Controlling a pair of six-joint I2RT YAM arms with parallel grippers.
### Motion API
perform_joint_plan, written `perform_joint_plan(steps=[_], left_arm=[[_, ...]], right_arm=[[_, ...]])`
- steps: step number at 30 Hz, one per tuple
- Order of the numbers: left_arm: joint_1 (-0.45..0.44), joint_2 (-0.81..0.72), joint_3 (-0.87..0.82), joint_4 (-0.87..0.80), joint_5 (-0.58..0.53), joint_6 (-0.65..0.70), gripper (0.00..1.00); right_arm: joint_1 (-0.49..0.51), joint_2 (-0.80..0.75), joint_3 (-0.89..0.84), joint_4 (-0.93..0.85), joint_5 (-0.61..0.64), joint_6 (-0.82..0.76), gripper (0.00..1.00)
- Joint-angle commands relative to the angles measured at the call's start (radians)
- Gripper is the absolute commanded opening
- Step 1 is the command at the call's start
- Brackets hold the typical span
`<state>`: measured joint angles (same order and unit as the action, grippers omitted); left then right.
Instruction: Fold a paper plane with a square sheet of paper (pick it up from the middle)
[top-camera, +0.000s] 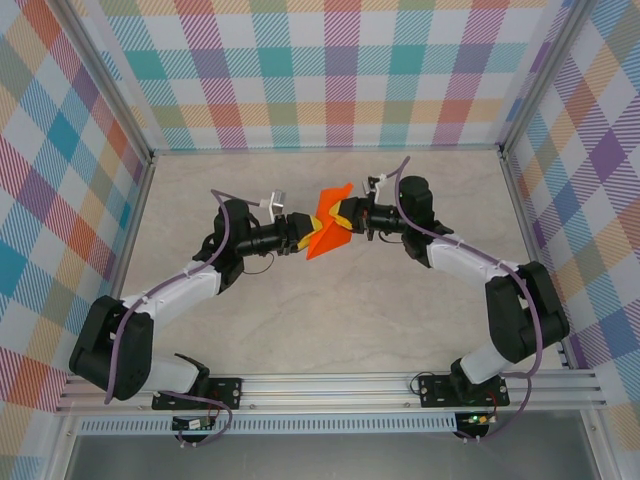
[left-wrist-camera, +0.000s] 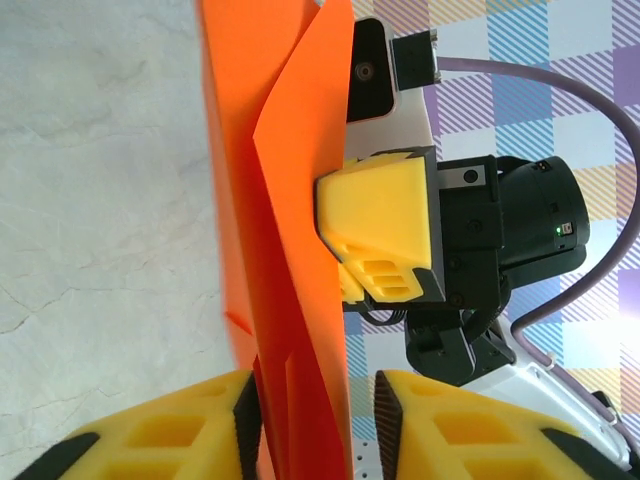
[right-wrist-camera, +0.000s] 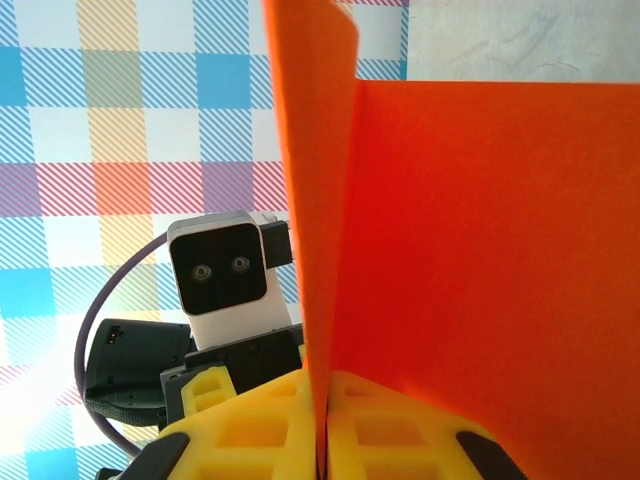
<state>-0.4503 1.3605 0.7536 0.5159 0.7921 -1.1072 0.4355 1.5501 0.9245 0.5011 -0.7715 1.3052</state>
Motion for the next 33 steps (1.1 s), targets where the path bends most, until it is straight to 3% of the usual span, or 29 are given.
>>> perform_joint_plan(steps=[1,5,7,11,14,18,23,26,33], left_arm=[[-0.01,0.01,0.026,0.018,-0.008,0.001,0.28],[-0.01,0.011,0.034,-0.011,-0.011,0.019,0.17],[-0.01,0.003,0.054,-0.1,-0.023,0.066,0.12],[-0.009,-0.027,0.126,-0.388,-0.089,0.233,0.07],[-0.01,-0.039,0.226,-0.708,-0.208,0.411,0.05],[-0.022,0.0,0.395,-1.13,-0.478,0.607,0.04],[-0.096,0.094,0.586,-1.462,-0.927,0.7,0.04],[-0.163,0.179,0.672,-1.586,-1.174,0.705,0.04],[-0.296,0.428,0.793,-1.737,-1.491,0.625,0.04]], right_arm=[[0.0,0.014,-0.019,0.025,-0.023,-0.006,0.1],[0.001,0.011,-0.011,-0.036,-0.024,-0.04,0.15],[0.0,-0.007,0.005,-0.125,-0.009,-0.097,0.23],[-0.009,-0.088,0.077,-0.509,0.133,-0.321,0.49],[-0.008,-0.152,0.126,-0.75,0.288,-0.468,0.64],[-0.009,-0.228,0.12,-0.883,0.433,-0.561,0.81],[-0.009,-0.286,0.081,-0.946,0.538,-0.59,0.89],[-0.009,-0.298,0.067,-0.969,0.572,-0.591,0.91],[-0.009,-0.316,0.052,-1.008,0.644,-0.573,0.91]])
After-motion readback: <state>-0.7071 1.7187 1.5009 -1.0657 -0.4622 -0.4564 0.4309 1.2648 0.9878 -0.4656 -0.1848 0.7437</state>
